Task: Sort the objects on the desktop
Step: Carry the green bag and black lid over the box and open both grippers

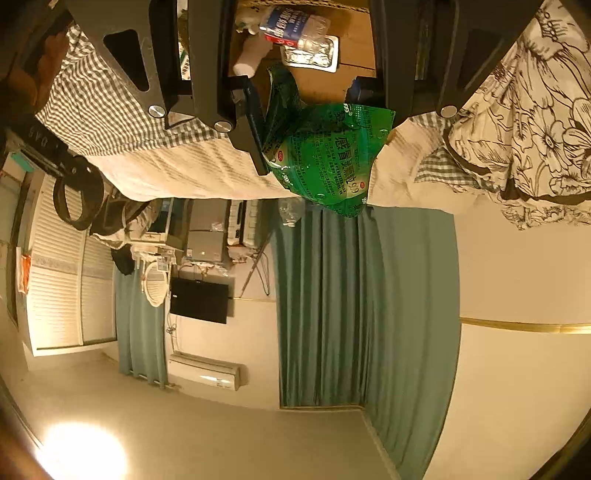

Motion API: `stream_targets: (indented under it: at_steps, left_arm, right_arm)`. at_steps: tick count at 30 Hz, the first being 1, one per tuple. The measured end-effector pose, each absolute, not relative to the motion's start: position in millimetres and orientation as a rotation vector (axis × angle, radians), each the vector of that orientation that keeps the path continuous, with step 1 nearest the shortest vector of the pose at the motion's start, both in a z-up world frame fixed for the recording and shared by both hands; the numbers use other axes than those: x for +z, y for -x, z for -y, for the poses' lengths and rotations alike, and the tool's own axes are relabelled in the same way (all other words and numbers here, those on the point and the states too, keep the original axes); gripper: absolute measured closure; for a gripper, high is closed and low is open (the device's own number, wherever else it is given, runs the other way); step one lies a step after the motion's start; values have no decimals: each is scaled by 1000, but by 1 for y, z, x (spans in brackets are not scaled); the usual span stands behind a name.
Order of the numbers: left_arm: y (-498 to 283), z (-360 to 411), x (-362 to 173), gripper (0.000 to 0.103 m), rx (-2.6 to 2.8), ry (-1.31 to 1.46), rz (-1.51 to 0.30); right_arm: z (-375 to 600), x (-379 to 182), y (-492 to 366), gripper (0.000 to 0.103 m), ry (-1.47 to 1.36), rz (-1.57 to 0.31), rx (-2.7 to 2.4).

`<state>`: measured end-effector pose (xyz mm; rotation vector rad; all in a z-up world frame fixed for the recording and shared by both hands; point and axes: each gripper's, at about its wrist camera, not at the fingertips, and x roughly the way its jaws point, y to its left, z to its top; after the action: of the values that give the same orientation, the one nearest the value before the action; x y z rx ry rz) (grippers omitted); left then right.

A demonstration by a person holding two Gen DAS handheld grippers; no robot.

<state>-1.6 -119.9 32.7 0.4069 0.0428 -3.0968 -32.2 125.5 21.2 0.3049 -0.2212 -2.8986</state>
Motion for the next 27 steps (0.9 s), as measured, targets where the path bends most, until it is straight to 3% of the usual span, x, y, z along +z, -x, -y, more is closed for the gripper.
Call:
stream_targets:
  at_steps: [13, 17, 27]
  left_arm:
    - [32, 134, 22, 67, -3031, -515, -6]
    - [44, 135, 9, 67, -3012, -570, 8]
    - [80, 139, -39, 67, -2941, -776, 23]
  right_arm:
    - [-51, 22, 65, 56, -409, 97, -2677]
    - [-28, 10, 79, 56, -459, -11, -2627]
    - [-18, -41, 106, 56, -684, -39, -2515]
